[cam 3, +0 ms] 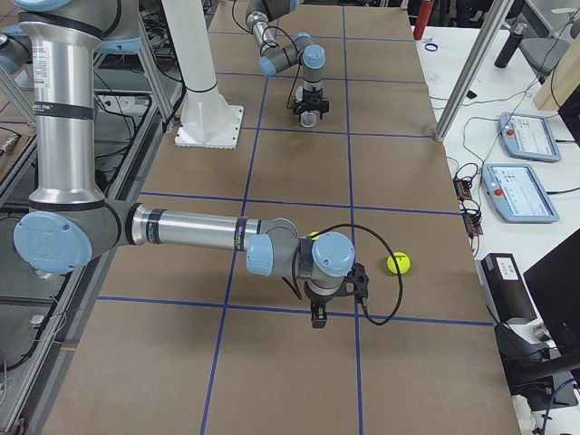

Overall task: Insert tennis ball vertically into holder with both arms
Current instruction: 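Lower the left gripper onto the can's open end and grasp it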

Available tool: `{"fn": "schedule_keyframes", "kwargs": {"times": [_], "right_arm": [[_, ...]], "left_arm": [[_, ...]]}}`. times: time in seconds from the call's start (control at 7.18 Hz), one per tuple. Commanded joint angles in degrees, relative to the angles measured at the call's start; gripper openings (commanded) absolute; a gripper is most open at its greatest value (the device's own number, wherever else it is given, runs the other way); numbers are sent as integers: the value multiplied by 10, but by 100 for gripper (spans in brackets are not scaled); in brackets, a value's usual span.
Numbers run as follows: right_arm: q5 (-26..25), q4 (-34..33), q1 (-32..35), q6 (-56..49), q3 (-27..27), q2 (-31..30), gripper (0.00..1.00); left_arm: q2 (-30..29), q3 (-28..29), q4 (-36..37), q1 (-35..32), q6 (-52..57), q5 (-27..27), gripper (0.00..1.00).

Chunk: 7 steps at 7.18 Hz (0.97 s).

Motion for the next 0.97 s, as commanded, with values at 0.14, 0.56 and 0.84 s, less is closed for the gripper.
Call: {"fn": "schedule_keyframes", "kwargs": {"times": [0.14, 0.56, 0.84], "right_arm": [[0, 0, 0, 0, 0, 0, 100], [0, 0, 0, -2, -2, 0, 99], [0, 0, 0, -1, -3, 0, 99]], "left_arm": [[13, 0, -1, 0, 1, 16, 99], [13, 0, -10, 0, 0, 16, 99], [15, 0, -23, 1, -2, 16, 99]]}}
